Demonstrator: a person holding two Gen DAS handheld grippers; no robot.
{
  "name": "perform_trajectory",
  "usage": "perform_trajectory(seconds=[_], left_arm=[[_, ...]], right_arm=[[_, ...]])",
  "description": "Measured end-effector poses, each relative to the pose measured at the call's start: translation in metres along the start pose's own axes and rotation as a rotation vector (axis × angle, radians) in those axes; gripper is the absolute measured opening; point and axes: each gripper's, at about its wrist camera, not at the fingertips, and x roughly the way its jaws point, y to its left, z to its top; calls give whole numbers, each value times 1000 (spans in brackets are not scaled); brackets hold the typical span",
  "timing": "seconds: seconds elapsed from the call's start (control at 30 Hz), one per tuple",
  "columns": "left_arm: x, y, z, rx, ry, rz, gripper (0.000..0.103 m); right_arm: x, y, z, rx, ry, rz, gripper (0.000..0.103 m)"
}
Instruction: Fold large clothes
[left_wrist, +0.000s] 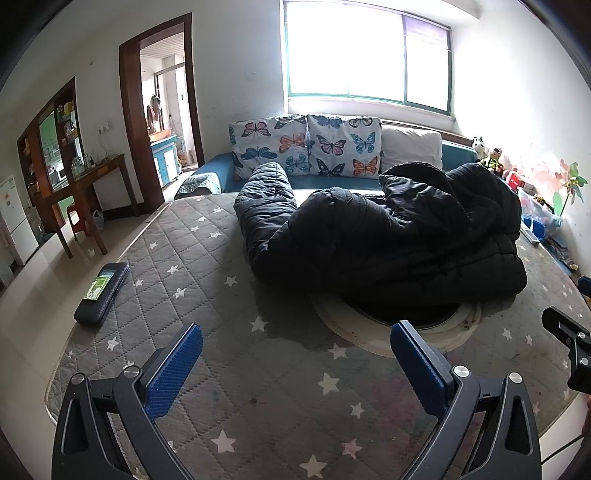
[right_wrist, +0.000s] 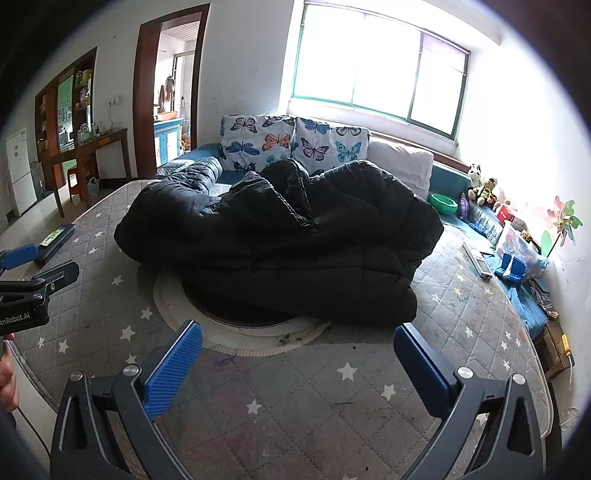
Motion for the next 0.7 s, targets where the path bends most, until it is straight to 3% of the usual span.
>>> perform_trajectory(seconds=[0.7], left_arm=[[15, 0, 12, 36, 26, -11, 103]], right_arm=[[11, -6, 9, -16, 11, -22, 103]])
